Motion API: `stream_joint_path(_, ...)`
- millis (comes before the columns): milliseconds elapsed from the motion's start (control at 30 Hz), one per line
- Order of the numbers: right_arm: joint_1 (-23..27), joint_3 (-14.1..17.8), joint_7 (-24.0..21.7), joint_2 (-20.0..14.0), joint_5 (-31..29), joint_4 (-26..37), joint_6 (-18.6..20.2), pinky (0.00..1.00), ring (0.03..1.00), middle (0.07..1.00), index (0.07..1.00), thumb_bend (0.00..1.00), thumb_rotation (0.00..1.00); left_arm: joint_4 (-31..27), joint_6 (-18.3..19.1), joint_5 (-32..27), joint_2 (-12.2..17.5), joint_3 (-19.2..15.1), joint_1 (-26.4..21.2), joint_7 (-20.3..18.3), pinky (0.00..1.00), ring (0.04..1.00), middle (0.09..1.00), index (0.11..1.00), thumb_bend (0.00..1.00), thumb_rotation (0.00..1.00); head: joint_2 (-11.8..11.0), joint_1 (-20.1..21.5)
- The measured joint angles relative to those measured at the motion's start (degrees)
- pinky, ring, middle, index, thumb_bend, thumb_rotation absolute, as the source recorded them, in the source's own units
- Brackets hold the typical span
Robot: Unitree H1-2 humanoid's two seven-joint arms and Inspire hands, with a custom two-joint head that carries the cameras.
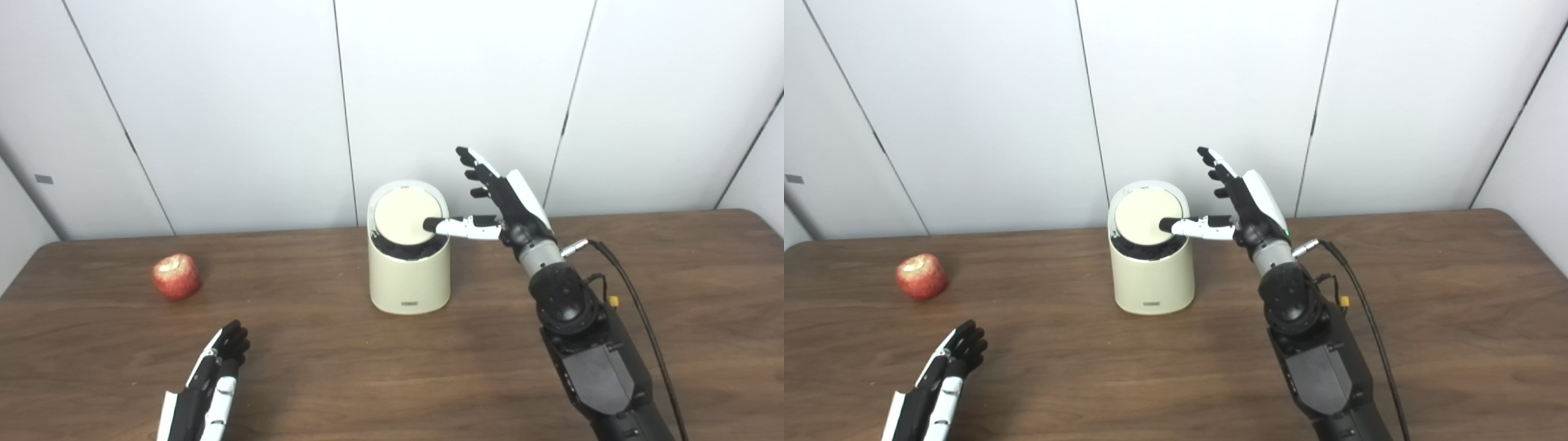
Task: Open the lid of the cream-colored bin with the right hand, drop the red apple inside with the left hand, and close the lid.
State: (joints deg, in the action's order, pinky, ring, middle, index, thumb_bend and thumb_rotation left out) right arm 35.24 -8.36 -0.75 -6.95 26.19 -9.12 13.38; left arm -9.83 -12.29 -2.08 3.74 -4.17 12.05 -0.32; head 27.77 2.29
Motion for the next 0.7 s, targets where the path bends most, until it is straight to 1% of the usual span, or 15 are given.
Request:
stream_joint_path(67, 1.24, -1.30, 0.75, 0.01, 1.56, -1.84, 0.00, 0.78, 0.891, 0.918, 0.923, 0.91, 0.42, -0.13, 0.11, 0.34, -0.05, 0.10, 0.07, 0.01, 0.91, 0.886, 0.891, 0.911, 0.39, 0.75, 0.09, -0.09)
stream_joint_path(167, 2.90, -2.12, 1.42, 0.29, 2.47, -3.59, -0.03, 0.78, 0.888, 0.917, 0.925, 0.91, 0.39, -0.36, 0.29, 0.66, -0.14, 0.23, 0.12, 0.09, 0.90, 0.880, 0.886, 0.907, 0.40, 0.74, 0.35, -0.44)
stream_joint_path(233, 3.67, -2.91, 1.68, 0.27, 3.07, -4.33, -0.10, 0.79, 0.894, 0.920, 0.929, 0.90, 0.37, -0.45, 0.32, 0.87, -0.18, 0.27, 0.17, 0.24, 0.90, 0.880, 0.886, 0.906, 0.40, 0.74, 0.44, -0.44)
stream_joint_path(333, 4.05, -3.81, 1.77, 0.29, 3.36, -5.28, -0.45, 0.81, 0.908, 0.927, 0.932, 0.89, 0.35, -0.46, 0.71, 0.92, -0.19, 0.34, 0.17, 0.38, 0.92, 0.887, 0.893, 0.912, 0.43, 0.75, 0.44, -0.44)
stream_joint_path(467, 4.00, -4.05, 2.86, 0.69, 3.32, -6.75, -1.03, 0.83, 0.910, 0.928, 0.929, 0.88, 0.34, -0.61, 1.74, 1.24, -0.22, 0.51, 0.22, 0.43, 0.94, 0.895, 0.896, 0.915, 0.43, 0.77, 0.44, -0.44)
stream_joint_path(533, 3.98, -4.15, 3.33, 0.86, 3.28, -7.18, -2.24, 0.83, 0.908, 0.928, 0.927, 0.88, 0.34, -0.67, 2.09, 1.31, -0.24, 0.60, 0.27, 0.42, 0.93, 0.890, 0.895, 0.914, 0.44, 0.77, 0.44, -0.44)
stream_joint_path(567, 3.99, -4.28, 3.50, 0.90, 3.28, -7.25, -2.55, 0.83, 0.909, 0.928, 0.927, 0.87, 0.34, -0.69, 2.11, 1.33, -0.25, 0.62, 0.30, 0.43, 0.93, 0.886, 0.894, 0.913, 0.45, 0.76, 0.88, -0.01)
stream_joint_path(700, 3.99, -4.46, 3.96, 1.18, 3.26, -7.60, -3.02, 0.85, 0.915, 0.932, 0.926, 0.86, 0.29, -0.79, 2.15, 1.34, -0.37, 0.67, 0.33, 0.56, 0.91, 0.883, 0.895, 0.913, 0.45, 0.75, 1.14, 0.00)
